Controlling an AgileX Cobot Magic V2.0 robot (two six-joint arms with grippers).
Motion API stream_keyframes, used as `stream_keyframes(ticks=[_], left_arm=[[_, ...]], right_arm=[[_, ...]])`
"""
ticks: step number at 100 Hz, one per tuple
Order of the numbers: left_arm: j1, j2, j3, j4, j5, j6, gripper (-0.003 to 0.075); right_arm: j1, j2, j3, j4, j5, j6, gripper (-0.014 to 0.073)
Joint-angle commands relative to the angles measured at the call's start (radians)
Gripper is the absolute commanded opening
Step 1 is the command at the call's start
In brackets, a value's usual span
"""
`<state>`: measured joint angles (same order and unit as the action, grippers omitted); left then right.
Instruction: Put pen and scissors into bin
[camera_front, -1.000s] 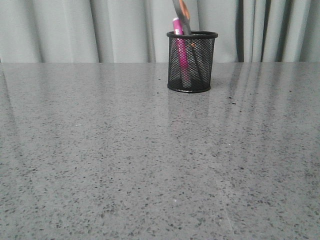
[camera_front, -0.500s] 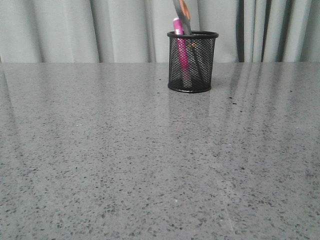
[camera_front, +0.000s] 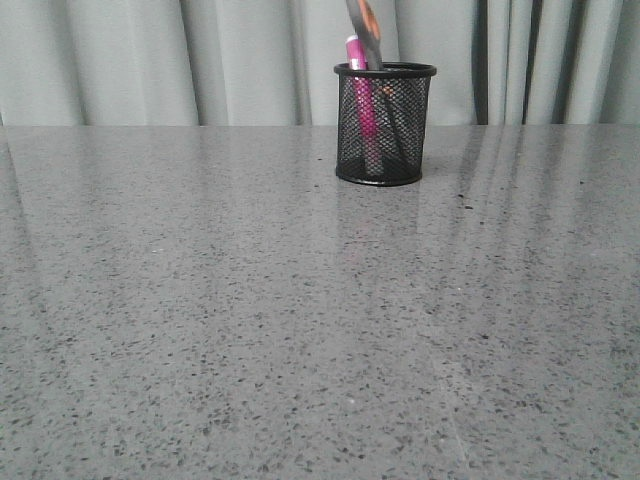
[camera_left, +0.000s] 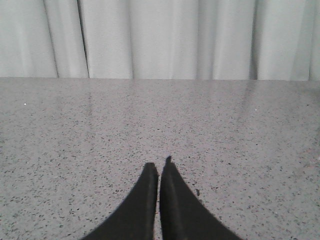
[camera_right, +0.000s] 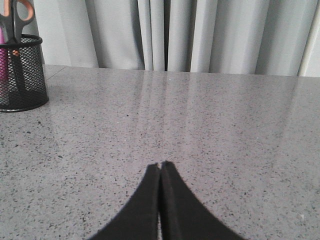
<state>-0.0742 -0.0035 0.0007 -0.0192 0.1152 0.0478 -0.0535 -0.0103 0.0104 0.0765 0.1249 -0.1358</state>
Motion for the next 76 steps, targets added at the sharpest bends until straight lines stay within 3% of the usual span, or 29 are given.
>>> stream_keyframes(ticks=[1,76], left_arm=[[0.003,-0.033,0.045,-0.008,-0.074,-0.009,-0.0019],[0.003,-0.033,0.045,-0.008,-0.074,-0.009,-0.0019]], right_arm=[[-0.004,-0.02,0.014,-0.009,-0.073,-0.001,-0.0075],[-0.004,-0.02,0.014,-0.009,-0.083,-0.001,-0.0075]])
